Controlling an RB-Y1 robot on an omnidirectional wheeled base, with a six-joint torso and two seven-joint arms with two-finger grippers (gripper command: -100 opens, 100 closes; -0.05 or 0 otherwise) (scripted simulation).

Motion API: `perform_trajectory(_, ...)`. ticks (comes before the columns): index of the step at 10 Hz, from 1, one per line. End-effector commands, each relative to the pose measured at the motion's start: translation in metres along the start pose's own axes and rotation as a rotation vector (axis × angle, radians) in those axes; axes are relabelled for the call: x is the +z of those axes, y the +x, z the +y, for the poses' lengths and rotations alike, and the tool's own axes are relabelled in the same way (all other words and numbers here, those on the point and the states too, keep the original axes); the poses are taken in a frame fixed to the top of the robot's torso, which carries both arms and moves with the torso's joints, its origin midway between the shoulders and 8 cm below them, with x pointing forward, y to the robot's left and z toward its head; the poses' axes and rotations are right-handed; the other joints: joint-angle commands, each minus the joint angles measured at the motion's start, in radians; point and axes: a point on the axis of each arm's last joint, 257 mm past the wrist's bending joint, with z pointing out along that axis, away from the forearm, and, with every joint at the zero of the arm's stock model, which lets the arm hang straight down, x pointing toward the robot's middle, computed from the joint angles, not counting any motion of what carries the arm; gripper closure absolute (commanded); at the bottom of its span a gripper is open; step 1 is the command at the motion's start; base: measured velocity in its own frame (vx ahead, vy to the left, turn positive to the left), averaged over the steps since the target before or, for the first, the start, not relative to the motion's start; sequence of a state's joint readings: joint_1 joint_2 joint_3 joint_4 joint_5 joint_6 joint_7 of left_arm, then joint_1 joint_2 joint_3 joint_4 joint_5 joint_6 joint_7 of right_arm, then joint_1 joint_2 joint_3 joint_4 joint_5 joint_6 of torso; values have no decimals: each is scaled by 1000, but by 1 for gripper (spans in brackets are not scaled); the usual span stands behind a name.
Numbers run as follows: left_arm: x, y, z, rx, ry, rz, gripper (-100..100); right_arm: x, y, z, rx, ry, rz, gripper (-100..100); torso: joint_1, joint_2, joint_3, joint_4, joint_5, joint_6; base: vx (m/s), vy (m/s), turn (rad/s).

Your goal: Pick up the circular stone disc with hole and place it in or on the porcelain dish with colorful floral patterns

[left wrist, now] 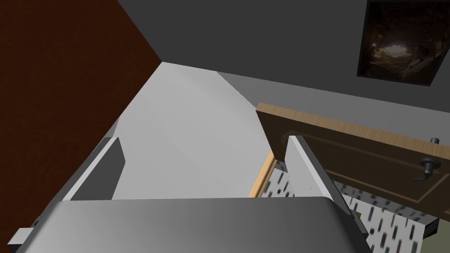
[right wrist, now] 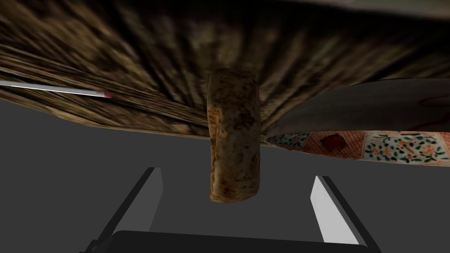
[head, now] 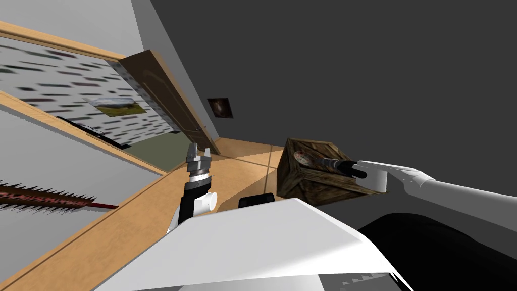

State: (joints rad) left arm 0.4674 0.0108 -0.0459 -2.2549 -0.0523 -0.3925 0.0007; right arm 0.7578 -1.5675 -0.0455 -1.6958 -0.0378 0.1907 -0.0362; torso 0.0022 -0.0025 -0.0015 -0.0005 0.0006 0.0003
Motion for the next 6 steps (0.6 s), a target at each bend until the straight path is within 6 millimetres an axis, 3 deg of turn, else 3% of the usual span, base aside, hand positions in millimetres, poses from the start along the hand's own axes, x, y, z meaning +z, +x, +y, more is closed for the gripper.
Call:
perform_trajectory(1, 0, 0, 0, 0, 0, 0, 0, 0, 0, 0, 0, 0, 0, -100, 0, 0, 0, 0, 0, 0, 16, 16, 5)
perform_trajectory(2, 0, 0, 0, 0, 0, 0, 0, 0, 0, -1, -2, 3, 1, 0, -1, 1, 1, 0, 0, 0, 0, 0, 0)
perform_trajectory(3, 0, 0, 0, 0, 0, 0, 0, 1, 5, -14, 17, 26, 2, -100, -2, 2, 1, 1, -1, 0, -20, 0, 201)
perform_trajectory(5, 0, 0, 0, 0, 0, 0, 0, 2, 15, -35, 47, 65, 6, -100, -3, 5, 3, 1, -1, 0, -49, -14, 274)
perform_trajectory(6, 0, 0, 0, 0, 0, 0, 0, 3, 13, -29, 36, 51, 5, -100, -4, 6, 3, 1, -1, 0, -26, -15, 55)
